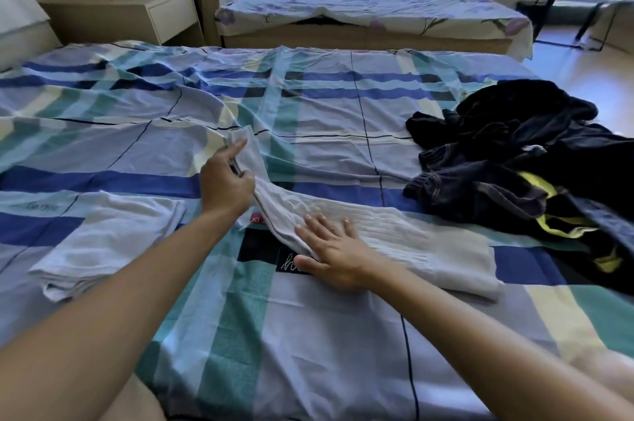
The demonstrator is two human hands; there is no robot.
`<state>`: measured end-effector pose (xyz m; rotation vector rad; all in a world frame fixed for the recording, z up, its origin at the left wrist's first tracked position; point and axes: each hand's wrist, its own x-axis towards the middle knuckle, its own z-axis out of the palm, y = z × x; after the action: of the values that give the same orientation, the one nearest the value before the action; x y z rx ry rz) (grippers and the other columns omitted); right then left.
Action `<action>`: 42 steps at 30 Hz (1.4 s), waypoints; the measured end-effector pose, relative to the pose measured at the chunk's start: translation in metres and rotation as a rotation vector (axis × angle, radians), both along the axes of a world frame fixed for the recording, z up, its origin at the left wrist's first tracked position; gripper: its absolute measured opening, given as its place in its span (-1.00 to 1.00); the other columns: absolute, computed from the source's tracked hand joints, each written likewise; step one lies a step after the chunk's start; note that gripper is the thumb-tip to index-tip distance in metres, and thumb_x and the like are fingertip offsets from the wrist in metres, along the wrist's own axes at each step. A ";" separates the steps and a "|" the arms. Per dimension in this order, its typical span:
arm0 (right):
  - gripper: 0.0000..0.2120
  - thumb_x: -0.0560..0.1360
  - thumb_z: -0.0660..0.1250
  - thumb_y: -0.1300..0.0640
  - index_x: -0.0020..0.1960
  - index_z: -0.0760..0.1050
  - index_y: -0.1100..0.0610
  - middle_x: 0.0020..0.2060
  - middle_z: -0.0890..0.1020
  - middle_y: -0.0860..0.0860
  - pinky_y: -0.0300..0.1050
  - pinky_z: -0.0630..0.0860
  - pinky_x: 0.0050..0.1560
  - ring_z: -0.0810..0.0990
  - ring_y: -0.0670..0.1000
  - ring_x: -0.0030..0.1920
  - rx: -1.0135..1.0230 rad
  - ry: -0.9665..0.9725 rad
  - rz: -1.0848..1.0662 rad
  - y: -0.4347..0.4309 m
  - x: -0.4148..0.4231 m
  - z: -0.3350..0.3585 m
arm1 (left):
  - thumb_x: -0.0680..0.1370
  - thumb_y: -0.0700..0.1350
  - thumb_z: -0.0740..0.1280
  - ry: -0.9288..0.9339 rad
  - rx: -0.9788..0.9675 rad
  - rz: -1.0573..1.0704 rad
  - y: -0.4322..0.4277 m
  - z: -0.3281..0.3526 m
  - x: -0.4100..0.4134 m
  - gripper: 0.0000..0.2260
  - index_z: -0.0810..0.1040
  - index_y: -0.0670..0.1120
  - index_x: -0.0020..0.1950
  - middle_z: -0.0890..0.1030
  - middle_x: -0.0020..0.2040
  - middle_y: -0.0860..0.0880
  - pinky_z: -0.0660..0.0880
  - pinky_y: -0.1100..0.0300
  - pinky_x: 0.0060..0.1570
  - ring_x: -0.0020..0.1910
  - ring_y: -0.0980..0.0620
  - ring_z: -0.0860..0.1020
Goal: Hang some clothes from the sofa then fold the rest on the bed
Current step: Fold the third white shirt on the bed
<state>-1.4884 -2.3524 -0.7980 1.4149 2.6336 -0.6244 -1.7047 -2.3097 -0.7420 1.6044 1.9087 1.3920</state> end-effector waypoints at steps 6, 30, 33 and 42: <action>-0.35 0.66 0.07 -0.24 0.65 0.01 -0.01 0.64 -0.07 -0.02 0.16 -0.27 0.58 -0.17 -0.04 0.62 -0.128 0.100 -0.029 -0.006 0.012 0.021 | 0.49 -0.43 0.28 0.274 0.207 -0.403 -0.007 0.005 0.030 -0.37 0.39 -0.05 0.53 0.40 0.50 0.03 0.29 0.21 0.48 0.48 0.13 0.34; -0.46 0.52 0.35 -0.26 0.14 0.40 0.21 -0.10 0.63 0.21 0.10 0.69 -0.27 0.71 0.21 -0.23 -0.277 -0.165 -0.892 -0.013 0.182 0.085 | 0.53 0.44 -0.16 1.030 -0.323 -1.008 -0.059 -0.054 0.096 -0.28 -0.21 0.20 0.63 -0.35 0.61 0.11 -0.29 -0.14 0.56 0.55 0.05 -0.43; -0.40 0.49 0.43 -0.20 0.23 0.29 0.20 -0.08 0.59 0.23 -0.02 0.63 -0.38 0.67 0.19 -0.27 -0.286 -0.101 -0.960 -0.011 0.179 0.078 | 0.60 0.39 -0.08 1.055 -0.243 -1.070 -0.066 -0.058 0.106 -0.32 -0.24 0.19 0.62 -0.35 0.60 0.14 -0.33 -0.16 0.54 0.55 0.07 -0.44; -0.55 0.37 0.55 0.29 0.20 0.50 0.15 0.00 0.65 0.17 0.08 0.68 -0.03 0.68 0.19 -0.04 -0.307 0.411 -0.960 -0.012 0.175 0.092 | 0.57 0.39 -0.11 0.786 -0.405 -1.061 -0.073 -0.040 0.121 -0.36 0.13 0.19 0.62 -0.01 0.65 0.12 -0.27 -0.17 0.55 0.61 0.13 -0.20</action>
<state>-1.3131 -2.3649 -0.7062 2.6003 1.7648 -1.4387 -1.5833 -2.3831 -0.7817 2.5046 1.0551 -0.0645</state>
